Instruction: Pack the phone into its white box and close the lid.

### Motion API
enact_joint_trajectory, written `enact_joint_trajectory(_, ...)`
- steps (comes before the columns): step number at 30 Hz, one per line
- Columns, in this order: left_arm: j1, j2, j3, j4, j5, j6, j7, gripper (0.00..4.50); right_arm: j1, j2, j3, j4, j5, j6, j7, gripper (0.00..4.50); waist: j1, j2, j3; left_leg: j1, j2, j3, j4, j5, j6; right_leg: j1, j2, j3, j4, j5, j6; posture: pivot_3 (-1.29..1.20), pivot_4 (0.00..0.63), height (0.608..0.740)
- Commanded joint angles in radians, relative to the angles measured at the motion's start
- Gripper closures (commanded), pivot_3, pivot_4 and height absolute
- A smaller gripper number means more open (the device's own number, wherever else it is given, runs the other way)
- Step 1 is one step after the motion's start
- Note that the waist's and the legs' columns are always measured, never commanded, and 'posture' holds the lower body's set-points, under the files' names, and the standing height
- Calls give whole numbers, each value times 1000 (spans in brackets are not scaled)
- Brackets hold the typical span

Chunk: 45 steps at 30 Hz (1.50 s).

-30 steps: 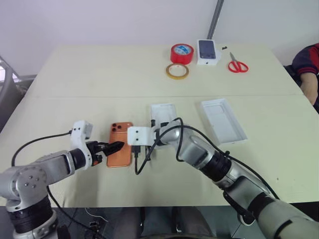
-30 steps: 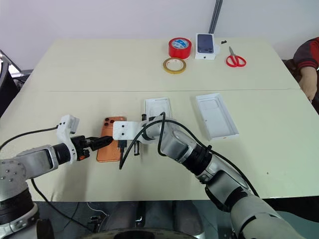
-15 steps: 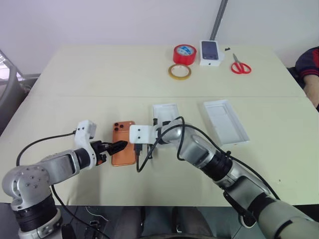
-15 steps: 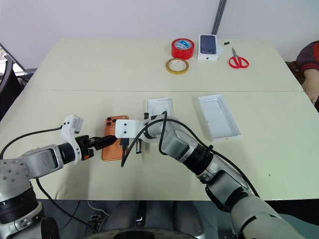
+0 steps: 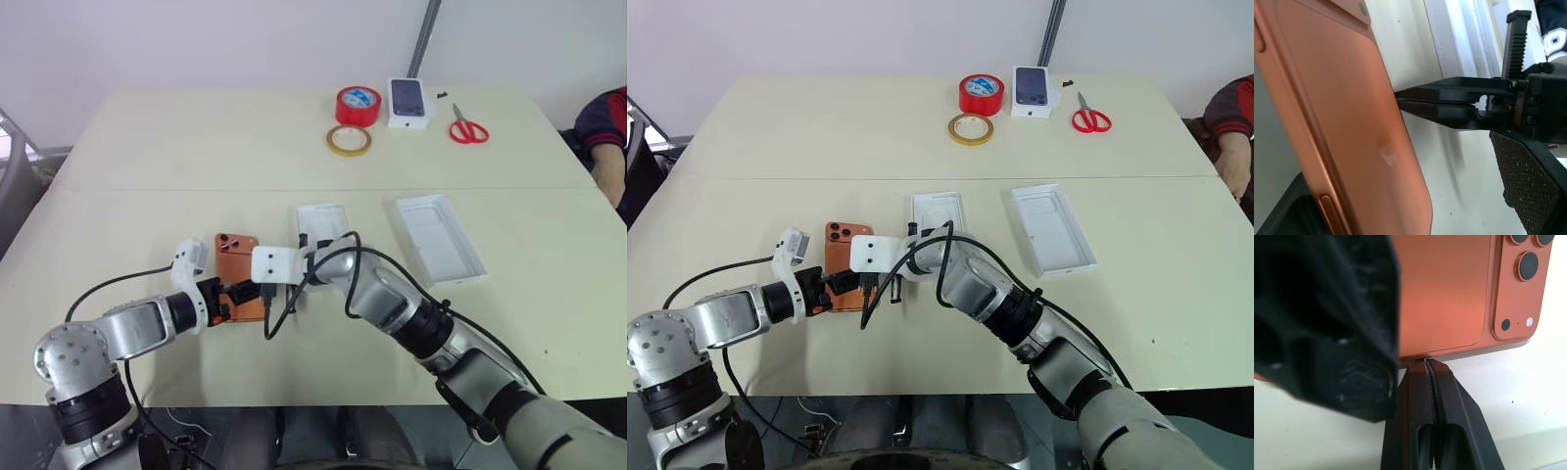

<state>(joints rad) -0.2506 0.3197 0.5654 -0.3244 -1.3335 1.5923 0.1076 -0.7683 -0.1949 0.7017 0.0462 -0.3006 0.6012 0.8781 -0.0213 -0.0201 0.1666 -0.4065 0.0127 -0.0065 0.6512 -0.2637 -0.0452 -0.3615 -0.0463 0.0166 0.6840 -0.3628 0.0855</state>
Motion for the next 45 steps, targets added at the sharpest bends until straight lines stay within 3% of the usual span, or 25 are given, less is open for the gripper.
enact_joint_trajectory(1,-6,36,32,28,-54,-57,64,234,4,10,2,-9,1,-1,1,4482,0,0,0,0,0,0,0,0,0,0,0,0,0,0,0,0,150,740)
enact_joint_trajectory(6,32,65,17,77,-158,-151,161,234,6,7,2,-13,-1,1,-2,4482,0,0,0,0,0,0,0,0,0,0,0,0,0,0,0,0,150,740)
enact_joint_trajectory(7,41,73,4,80,-179,-168,174,758,6,7,2,-13,-2,1,-2,4500,0,0,0,0,0,0,0,0,0,0,0,0,0,0,0,0,150,740)
enact_joint_trajectory(8,52,77,-5,79,-197,-186,188,1010,6,6,3,-15,-3,1,-3,4500,0,0,0,0,0,0,0,0,0,0,0,0,0,0,0,0,150,740)
enact_joint_trajectory(14,104,130,-66,82,-333,-304,264,3936,2,-4,1,-22,-10,-3,-5,4500,3,0,0,0,0,0,0,0,0,0,0,0,0,0,0,0,150,740)
enact_joint_trajectory(21,168,208,-155,70,-479,-455,327,3936,-3,-46,-67,-116,15,29,9,4500,3,0,0,-1,0,0,-1,0,0,-1,0,0,-1,0,0,0,150,740)
enact_joint_trajectory(23,184,222,-170,66,-513,-500,340,4430,11,-75,-105,-178,38,40,21,4500,4,0,0,-2,0,0,-1,0,0,-1,-1,0,-2,0,0,0,150,740)
enact_joint_trajectory(24,187,230,-175,65,-532,-524,345,4468,19,-91,-125,-209,50,43,27,4500,3,0,0,-2,0,0,-1,0,0,-1,-1,0,-2,0,0,0,150,740)
enact_joint_trajectory(29,131,243,-201,46,-623,-643,369,4468,94,-190,-304,-356,155,-8,33,4500,7,-1,1,-2,0,-1,-1,-1,1,-1,-1,0,-2,0,0,0,150,740)
enact_joint_trajectory(32,49,199,-240,45,-639,-700,392,4468,156,-285,-435,-413,239,-65,73,4500,17,-1,2,-2,-1,-1,-1,-1,1,0,-1,-1,-3,0,0,0,150,740)
enact_joint_trajectory(37,-96,94,-360,88,-607,-775,412,4468,236,-409,-632,-456,419,31,145,4500,22,-1,2,-2,-1,-1,1,-1,2,3,-2,-1,-5,0,0,0,150,740)
enact_joint_trajectory(45,-218,-64,-508,287,-403,-760,342,4468,329,-523,-738,-458,455,49,78,4500,5,-1,2,-1,0,0,1,0,1,3,2,0,-5,0,0,0,150,740)
